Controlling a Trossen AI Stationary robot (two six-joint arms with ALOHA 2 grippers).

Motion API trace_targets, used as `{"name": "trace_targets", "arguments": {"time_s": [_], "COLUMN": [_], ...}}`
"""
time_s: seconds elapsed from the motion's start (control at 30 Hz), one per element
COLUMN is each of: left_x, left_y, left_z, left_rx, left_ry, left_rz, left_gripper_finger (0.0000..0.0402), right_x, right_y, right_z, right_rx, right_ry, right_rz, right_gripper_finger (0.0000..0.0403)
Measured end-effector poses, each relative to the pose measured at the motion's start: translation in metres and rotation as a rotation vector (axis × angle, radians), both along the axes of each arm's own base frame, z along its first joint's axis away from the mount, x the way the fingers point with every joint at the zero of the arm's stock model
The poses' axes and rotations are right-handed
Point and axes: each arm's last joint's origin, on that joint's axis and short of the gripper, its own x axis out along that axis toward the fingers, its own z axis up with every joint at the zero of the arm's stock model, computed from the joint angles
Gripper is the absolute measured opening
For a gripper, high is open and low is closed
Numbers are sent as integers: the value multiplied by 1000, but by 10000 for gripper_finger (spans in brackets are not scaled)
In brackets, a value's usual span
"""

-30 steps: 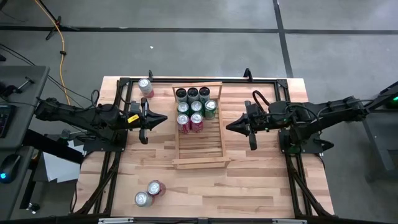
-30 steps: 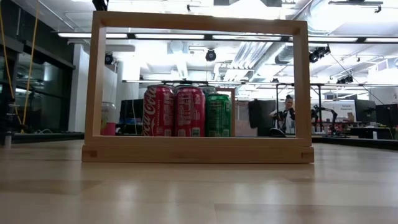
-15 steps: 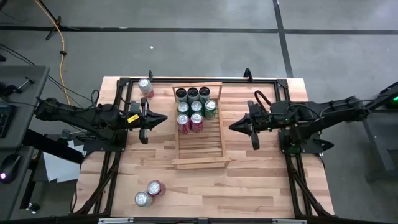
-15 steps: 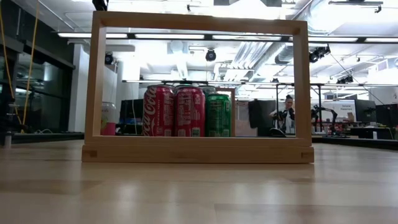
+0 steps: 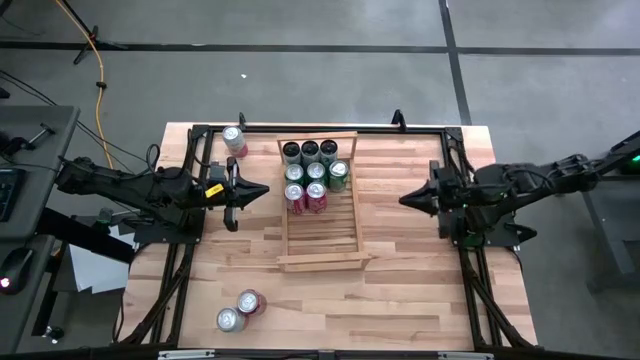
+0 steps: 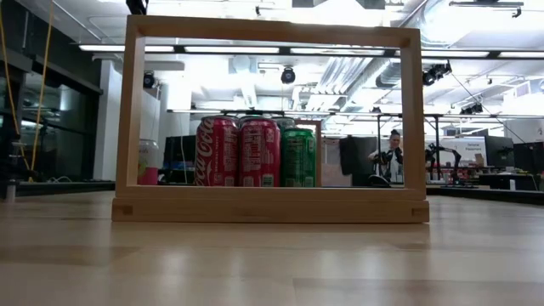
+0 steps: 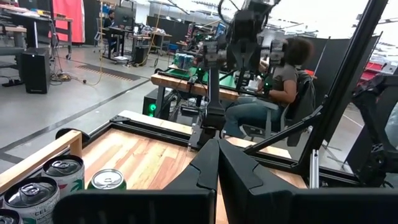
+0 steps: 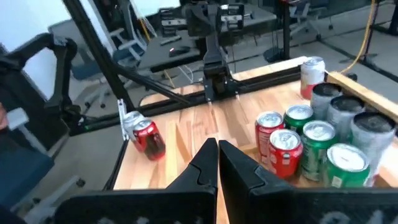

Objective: Place canned beverage on shelf
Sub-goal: Put the red can on the shelf aligned with the other red cans

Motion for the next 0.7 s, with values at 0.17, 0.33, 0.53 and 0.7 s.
{"name": "trace_targets", "arguments": {"time_s": [0.17, 0.33, 0.53, 0.7], "left_x": [0, 0, 0, 0], "left_y": [0, 0, 0, 0], "left_z": [0, 0, 0, 0], "left_rx": [-17, -16, -16, 4], "left_ry": [-2, -2, -2, 2], "left_rz": [-1, 0, 0, 13], "left_gripper_finger": [0, 0, 0, 1], "right_x": [2, 8, 9, 9], "right_y": [4, 5, 4, 4], "right_z": [-39, -54, -54, -52], "right_rx": [52, 92, 74, 80], "right_ry": [-110, -243, -271, -288], "right_rz": [15, 31, 26, 27], "right_gripper_finger": [0, 0, 0, 0]}}
